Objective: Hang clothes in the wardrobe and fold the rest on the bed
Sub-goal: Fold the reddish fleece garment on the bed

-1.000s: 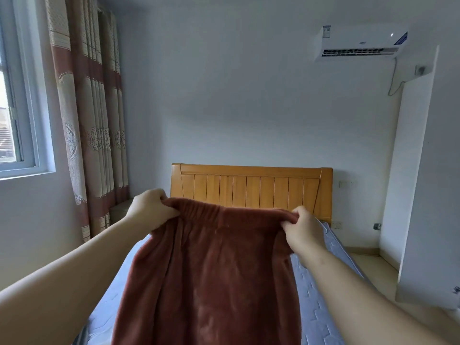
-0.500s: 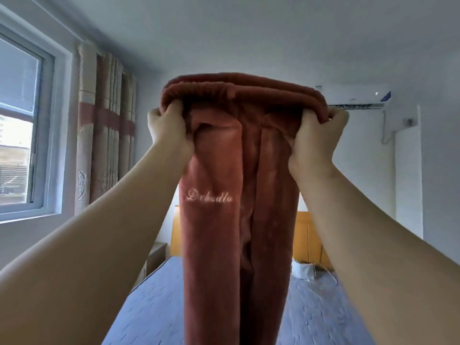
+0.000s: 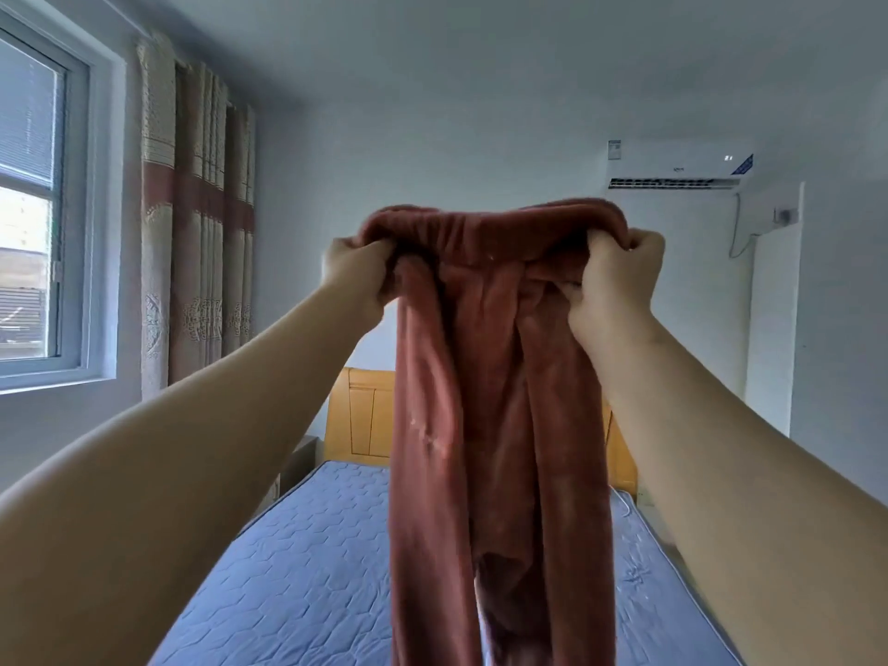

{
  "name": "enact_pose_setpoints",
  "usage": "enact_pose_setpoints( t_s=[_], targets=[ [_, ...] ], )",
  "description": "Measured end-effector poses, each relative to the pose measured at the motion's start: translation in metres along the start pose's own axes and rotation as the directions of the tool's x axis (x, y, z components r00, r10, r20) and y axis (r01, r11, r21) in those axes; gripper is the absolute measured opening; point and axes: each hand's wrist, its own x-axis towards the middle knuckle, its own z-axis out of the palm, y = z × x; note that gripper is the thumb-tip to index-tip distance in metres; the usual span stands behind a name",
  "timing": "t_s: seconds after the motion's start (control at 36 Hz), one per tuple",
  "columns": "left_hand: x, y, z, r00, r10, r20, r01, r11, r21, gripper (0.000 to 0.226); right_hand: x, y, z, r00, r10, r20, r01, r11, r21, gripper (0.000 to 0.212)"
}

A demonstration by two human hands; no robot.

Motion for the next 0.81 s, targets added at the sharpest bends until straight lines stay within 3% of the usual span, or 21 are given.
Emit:
enact_pose_setpoints(
  t_s=[0.06, 0.14, 0.22, 0.28, 0.39, 0.47, 0.53, 0.61, 0.69, 0.81],
  targets=[
    [0.003, -0.005, -0.011, 0.999, 0.015, -0.041, -0.016, 1.0, -0.013, 0.015, -0.001, 0.001, -0.01, 0.999, -0.044, 0.016, 0.045, 0.998, -0.046, 0.021],
    [0.0, -0.014, -0.02, 1.0, 0.025, 0.004, -0.025, 0.999, 0.034, 0.016, -0.003, 0.003, -0.021, 0.997, -0.05, 0.051, 0.057, 0.988, -0.146, 0.021],
    [-0.01, -0.022, -0.025, 0.999, 0.032, 0.036, -0.036, 0.993, 0.109, 0.018, -0.001, 0.006, -0.034, 1.0, 0.001, 0.011, 0.0, 0.993, -0.114, 0.022],
    [-0.012, -0.028, -0.033, 0.999, 0.017, 0.041, -0.019, 0.999, 0.047, 0.016, -0.003, 0.008, -0.045, 0.999, 0.04, -0.013, -0.04, 0.998, -0.049, 0.02],
    [-0.011, -0.045, -0.049, 0.964, -0.198, 0.179, 0.215, 0.973, -0.084, 0.008, -0.008, 0.019, -0.064, 0.997, 0.066, -0.036, -0.069, 0.994, -0.089, 0.011],
    [-0.009, -0.07, -0.062, 0.886, -0.406, 0.225, 0.414, 0.91, 0.009, 0.042, -0.012, 0.036, -0.079, 0.982, 0.188, -0.036, -0.191, 0.973, -0.129, 0.01],
    [-0.01, -0.087, -0.075, 0.831, -0.51, 0.224, 0.496, 0.86, 0.118, 0.04, -0.015, 0.049, -0.092, 0.931, 0.366, -0.001, -0.364, 0.925, -0.106, 0.008],
    [-0.012, -0.105, -0.097, 0.733, -0.648, 0.209, 0.598, 0.76, 0.255, 0.018, -0.019, 0.067, -0.116, 0.8, 0.596, 0.064, -0.585, 0.799, -0.14, 0.009],
    [-0.011, -0.12, -0.118, 0.647, -0.736, 0.199, 0.639, 0.666, 0.384, 0.019, -0.023, 0.082, -0.14, 0.683, 0.728, 0.059, -0.704, 0.677, -0.213, 0.013],
    [-0.009, -0.134, -0.135, 0.614, -0.773, 0.16, 0.68, 0.62, 0.391, 0.017, -0.028, 0.101, -0.159, 0.563, 0.826, 0.028, -0.788, 0.547, -0.281, 0.022]
  ],
)
